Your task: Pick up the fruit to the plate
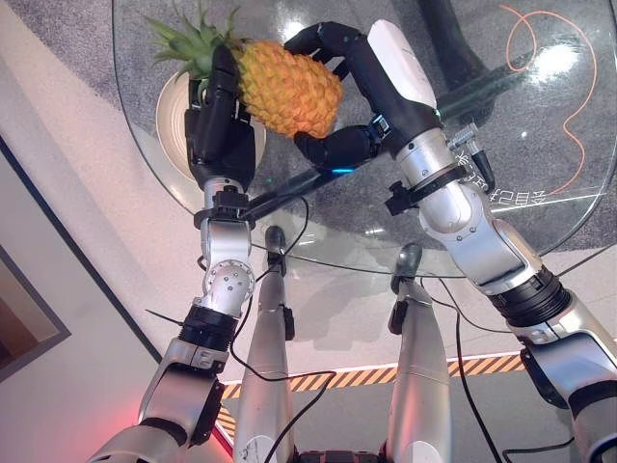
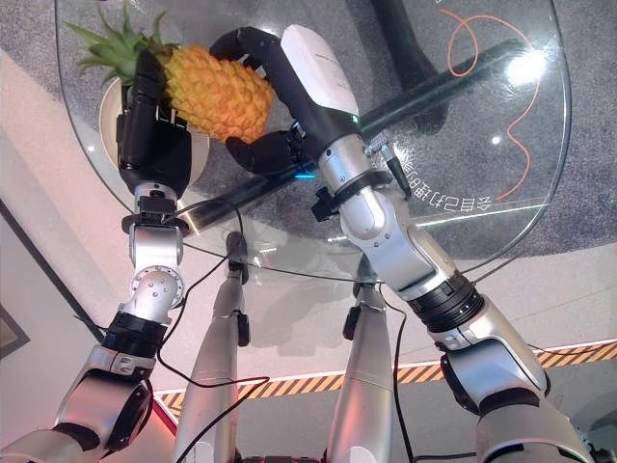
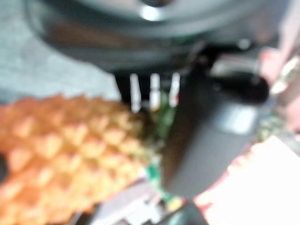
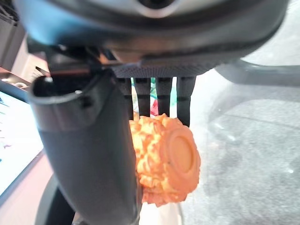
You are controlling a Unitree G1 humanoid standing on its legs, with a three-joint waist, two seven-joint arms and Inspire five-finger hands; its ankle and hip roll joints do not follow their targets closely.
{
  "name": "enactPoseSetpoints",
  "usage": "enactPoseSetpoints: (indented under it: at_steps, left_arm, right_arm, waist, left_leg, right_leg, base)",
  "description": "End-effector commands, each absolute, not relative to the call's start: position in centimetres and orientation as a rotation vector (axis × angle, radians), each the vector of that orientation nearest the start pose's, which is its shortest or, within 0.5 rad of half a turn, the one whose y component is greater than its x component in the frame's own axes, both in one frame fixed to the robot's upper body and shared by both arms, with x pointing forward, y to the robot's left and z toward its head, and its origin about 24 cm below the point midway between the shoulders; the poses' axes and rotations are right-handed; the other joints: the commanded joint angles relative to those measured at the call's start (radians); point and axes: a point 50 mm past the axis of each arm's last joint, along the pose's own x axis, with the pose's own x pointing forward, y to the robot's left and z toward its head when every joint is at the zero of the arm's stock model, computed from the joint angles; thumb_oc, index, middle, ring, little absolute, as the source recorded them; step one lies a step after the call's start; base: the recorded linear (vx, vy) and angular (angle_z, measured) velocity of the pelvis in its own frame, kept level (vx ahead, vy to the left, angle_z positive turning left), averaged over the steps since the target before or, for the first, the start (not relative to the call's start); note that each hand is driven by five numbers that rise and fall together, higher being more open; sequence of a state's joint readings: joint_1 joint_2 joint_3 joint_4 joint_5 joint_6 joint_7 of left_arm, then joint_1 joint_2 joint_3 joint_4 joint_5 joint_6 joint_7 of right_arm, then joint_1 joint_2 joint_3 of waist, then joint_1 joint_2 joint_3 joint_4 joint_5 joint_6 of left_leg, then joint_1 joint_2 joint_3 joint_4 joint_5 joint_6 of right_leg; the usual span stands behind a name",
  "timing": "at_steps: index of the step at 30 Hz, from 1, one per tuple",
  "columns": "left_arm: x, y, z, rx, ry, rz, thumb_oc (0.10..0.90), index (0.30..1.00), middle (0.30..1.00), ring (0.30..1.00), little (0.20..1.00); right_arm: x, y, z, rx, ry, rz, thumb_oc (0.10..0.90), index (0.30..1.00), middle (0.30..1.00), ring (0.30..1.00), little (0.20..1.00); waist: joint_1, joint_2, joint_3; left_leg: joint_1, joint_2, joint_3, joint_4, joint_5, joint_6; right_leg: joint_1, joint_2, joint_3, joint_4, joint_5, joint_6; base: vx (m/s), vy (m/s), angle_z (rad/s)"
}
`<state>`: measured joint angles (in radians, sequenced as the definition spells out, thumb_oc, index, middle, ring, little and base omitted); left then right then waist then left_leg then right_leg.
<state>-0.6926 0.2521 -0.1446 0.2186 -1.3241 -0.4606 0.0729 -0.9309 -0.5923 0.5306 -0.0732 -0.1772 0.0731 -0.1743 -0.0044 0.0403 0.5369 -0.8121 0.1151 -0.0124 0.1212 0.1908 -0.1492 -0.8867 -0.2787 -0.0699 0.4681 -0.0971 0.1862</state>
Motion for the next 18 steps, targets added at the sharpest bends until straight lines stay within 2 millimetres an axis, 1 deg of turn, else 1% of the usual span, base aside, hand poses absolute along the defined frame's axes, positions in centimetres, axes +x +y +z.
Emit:
enactPoseSetpoints:
  at_steps: [1,2,5,8,9,10,13,15,18]
  left_arm:
    - [31.95,13.33,29.08,-0.972,-0.954,-0.503,0.100,0.300,0.300,0.300,0.200]
    - [31.93,13.40,29.24,-0.971,-0.961,-0.504,0.100,0.300,0.300,0.300,0.200]
    - [32.00,13.57,29.20,-0.971,-0.975,-0.496,0.100,0.300,0.300,0.300,0.200]
    - [31.94,13.66,29.32,-0.975,-0.990,-0.492,0.100,0.300,0.300,0.300,0.200]
    - [31.90,13.65,29.44,-0.974,-0.996,-0.493,0.100,0.300,0.300,0.300,0.200]
    - [31.90,13.64,29.35,-0.976,-0.996,-0.488,0.100,0.300,0.300,0.300,0.200]
    - [31.83,13.72,29.35,-0.982,-1.005,-0.482,0.100,0.300,0.300,0.300,0.200]
    - [31.79,13.77,29.52,-0.981,-1.015,-0.479,0.100,0.300,0.300,0.300,0.200]
    - [31.76,13.85,29.44,-0.985,-1.016,-0.471,0.100,0.300,0.300,0.300,0.200]
  right_arm:
    - [25.88,-3.53,32.09,-0.807,-1.294,0.406,0.100,0.300,0.300,0.300,0.200]
    - [25.87,-3.57,32.21,-0.806,-1.297,0.403,0.100,0.300,0.300,0.300,0.200]
    - [25.96,-3.59,32.24,-0.798,-1.295,0.396,0.100,0.300,0.300,0.300,0.200]
    - [26.01,-3.60,32.28,-0.794,-1.296,0.386,0.100,0.300,0.300,0.300,0.200]
    - [26.00,-3.61,32.38,-0.795,-1.301,0.381,0.100,0.300,0.300,0.300,0.200]
    - [26.03,-3.60,32.33,-0.791,-1.299,0.377,0.100,0.300,0.300,0.300,0.200]
    - [26.03,-3.70,32.42,-0.784,-1.299,0.365,0.100,0.300,0.300,0.300,0.200]
    - [26.09,-3.87,32.56,-0.781,-1.302,0.349,0.100,0.300,0.300,0.300,0.200]
    - [26.27,-4.15,32.47,-0.766,-1.290,0.325,0.100,0.300,0.300,0.300,0.200]
  waist:
    - [0.013,-0.042,-0.017]
    - [0.012,-0.042,-0.017]
    - [0.013,-0.043,-0.017]
    - [0.014,-0.042,-0.017]
    - [0.013,-0.042,-0.017]
    - [0.013,-0.041,-0.017]
    - [0.013,-0.040,-0.017]
    - [0.010,-0.040,-0.017]
    - [0.010,-0.041,-0.017]
  left_leg:
    - [0.006,-0.011,0.002,0.078,-0.083,0.008]
    - [-0.002,-0.012,0.001,0.077,-0.075,0.009]
    - [0.003,-0.011,0.000,0.083,-0.085,0.008]
    - [0.001,-0.013,-0.002,0.085,-0.087,0.007]
    - [-0.007,-0.015,-0.003,0.085,-0.079,0.009]
    - [0.000,-0.014,-0.003,0.087,-0.088,0.008]
    - [0.001,-0.014,-0.002,0.087,-0.088,0.007]
    - [-0.007,-0.016,-0.002,0.084,-0.080,0.008]
    - [0.000,-0.014,-0.002,0.087,-0.090,0.008]
  right_leg:
    - [0.092,0.029,-0.074,-0.236,0.198,0.002]
    - [0.085,0.028,-0.074,-0.238,0.206,0.001]
    - [0.088,0.029,-0.073,-0.231,0.197,0.003]
    - [0.087,0.029,-0.072,-0.230,0.195,0.002]
    - [0.079,0.028,-0.072,-0.232,0.203,0.001]
    - [0.084,0.029,-0.071,-0.228,0.194,0.002]
    - [0.084,0.030,-0.070,-0.228,0.193,0.001]
    - [0.077,0.031,-0.068,-0.231,0.200,0.000]
    - [0.082,0.032,-0.067,-0.226,0.191,0.000]
  base:
    - [0.00,0.000,0.00]
    - [0.00,0.000,0.00]
    - [0.00,0.000,0.00]
    - [0.00,0.000,0.00]
    - [0.00,0.000,0.00]
    - [0.00,0.000,0.00]
    - [0.00,0.000,0.00]
    - [0.00,0.000,0.00]
    - [0.00,0.000,0.00]
